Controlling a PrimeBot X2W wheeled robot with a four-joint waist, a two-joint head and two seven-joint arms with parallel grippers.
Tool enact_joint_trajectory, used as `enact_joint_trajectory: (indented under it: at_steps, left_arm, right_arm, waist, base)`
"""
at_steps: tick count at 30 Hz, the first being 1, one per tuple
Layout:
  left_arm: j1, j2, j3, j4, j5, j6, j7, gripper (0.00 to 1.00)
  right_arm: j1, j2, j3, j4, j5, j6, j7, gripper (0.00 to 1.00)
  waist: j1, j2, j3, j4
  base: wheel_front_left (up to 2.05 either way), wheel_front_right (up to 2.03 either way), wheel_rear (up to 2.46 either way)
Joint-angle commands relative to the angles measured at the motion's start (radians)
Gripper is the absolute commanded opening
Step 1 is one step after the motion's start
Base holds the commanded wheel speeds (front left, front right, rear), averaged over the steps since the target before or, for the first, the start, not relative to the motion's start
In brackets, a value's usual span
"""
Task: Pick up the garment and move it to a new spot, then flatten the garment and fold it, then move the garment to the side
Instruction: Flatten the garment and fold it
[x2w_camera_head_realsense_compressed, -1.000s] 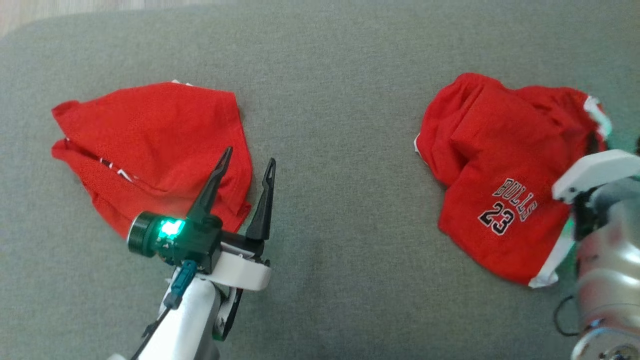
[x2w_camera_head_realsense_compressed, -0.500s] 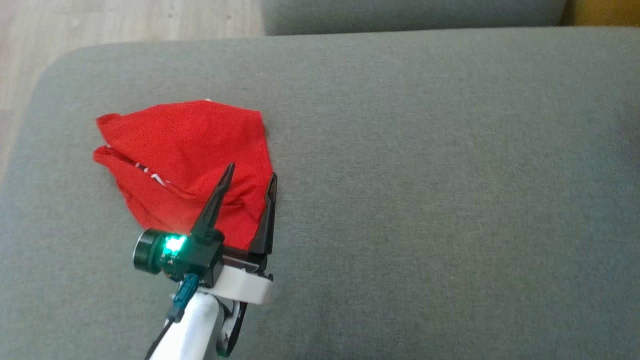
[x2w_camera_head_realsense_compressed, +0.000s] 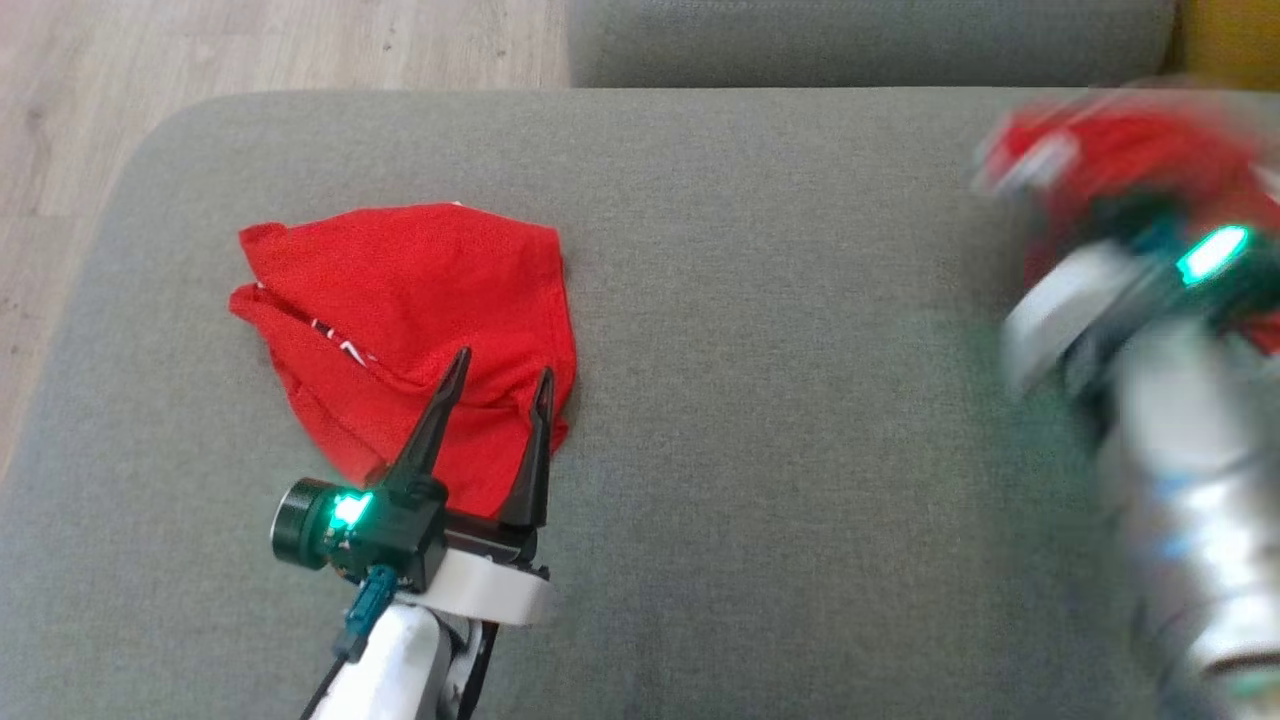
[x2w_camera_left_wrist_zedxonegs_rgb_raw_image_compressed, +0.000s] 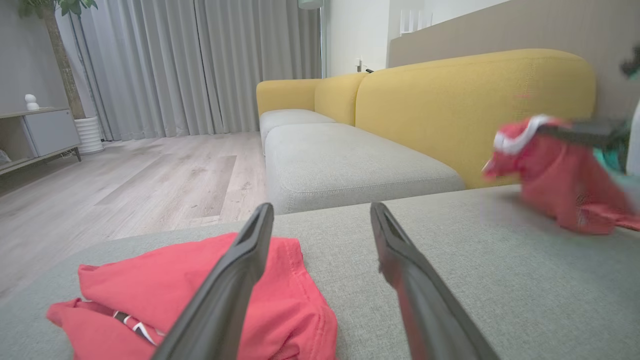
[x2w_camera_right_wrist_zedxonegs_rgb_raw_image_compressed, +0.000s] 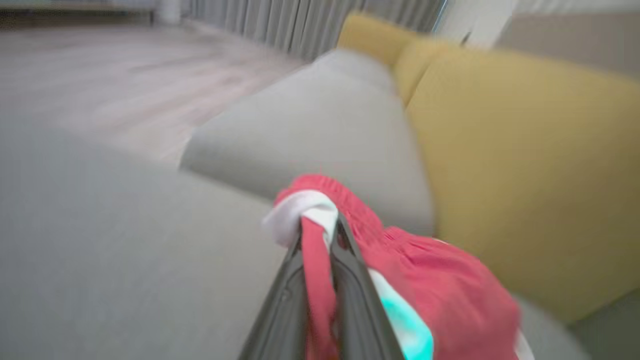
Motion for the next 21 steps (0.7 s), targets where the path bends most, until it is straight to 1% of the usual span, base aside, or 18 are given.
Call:
enact_joint_trajectory:
  at_steps: [1, 3, 5, 8, 9, 10, 11, 15, 18, 21]
  left_arm:
    - [-0.028, 0.001, 0.026, -0.033, 0.0, -0.004, -0.008, 1.0]
    - [-0.031, 0.0, 0.024, -0.029, 0.002, -0.006, -0.008, 1.0]
    - [-0.033, -0.001, 0.025, -0.025, 0.004, -0.009, -0.008, 1.0]
    - [-0.036, -0.001, 0.028, -0.021, 0.008, -0.012, -0.008, 1.0]
    - [-0.037, -0.001, 0.029, -0.02, 0.009, -0.013, -0.008, 1.0]
    - [-0.037, -0.001, 0.032, -0.018, 0.01, -0.013, -0.008, 1.0]
    - [-0.037, -0.002, 0.034, -0.017, 0.011, -0.013, -0.008, 1.0]
    - [-0.034, -0.002, 0.042, -0.018, 0.009, -0.012, -0.008, 1.0]
    - [-0.031, -0.003, 0.045, -0.019, 0.008, -0.011, -0.008, 1.0]
    - [-0.031, -0.004, 0.049, -0.024, 0.008, -0.011, -0.008, 1.0]
  right_arm:
    - [0.016, 0.035, 0.073, 0.001, 0.027, -0.001, -0.02, 0.0]
    - [0.07, 0.077, 0.152, 0.043, 0.07, -0.001, -0.03, 0.0]
    - [0.112, 0.104, 0.225, 0.067, 0.114, -0.001, -0.04, 0.0]
    - [0.154, 0.125, 0.319, 0.074, 0.18, -0.001, -0.048, 0.0]
    - [0.162, 0.128, 0.338, 0.068, 0.204, -0.001, -0.05, 0.02]
    - [0.167, 0.13, 0.357, 0.052, 0.222, -0.001, -0.052, 0.47]
    - [0.175, 0.132, 0.368, 0.041, 0.245, -0.001, -0.053, 1.0]
    - [0.196, 0.134, 0.382, -0.026, 0.318, -0.001, -0.056, 1.0]
    - [0.219, 0.134, 0.351, -0.097, 0.354, -0.001, -0.058, 1.0]
    - [0.261, 0.132, 0.305, -0.201, 0.37, -0.001, -0.058, 1.0]
  waist:
    - [0.0, 0.0, 0.005, -0.003]
    - [0.0, 0.0, 0.008, -0.008]
    - [0.0, 0.0, 0.01, -0.016]
    - [0.0, 0.0, 0.011, -0.032]
    - [0.0, 0.0, 0.011, -0.038]
    - [0.0, 0.0, 0.01, -0.046]
    - [0.0, 0.0, 0.009, -0.052]
    - [0.0, 0.0, 0.002, -0.08]
    - [0.0, 0.0, -0.004, -0.1]
    - [0.0, 0.0, -0.011, -0.119]
  base:
    - [0.0, 0.0, 0.0]
    - [0.0, 0.0, 0.0]
    - [0.0, 0.0, 0.0]
    - [0.0, 0.0, 0.0]
    - [0.0, 0.0, 0.0]
    - [0.0, 0.0, 0.0]
    - [0.0, 0.0, 0.0]
    - [0.0, 0.0, 0.0]
    - [0.0, 0.0, 0.0]
    - [0.0, 0.0, 0.0]
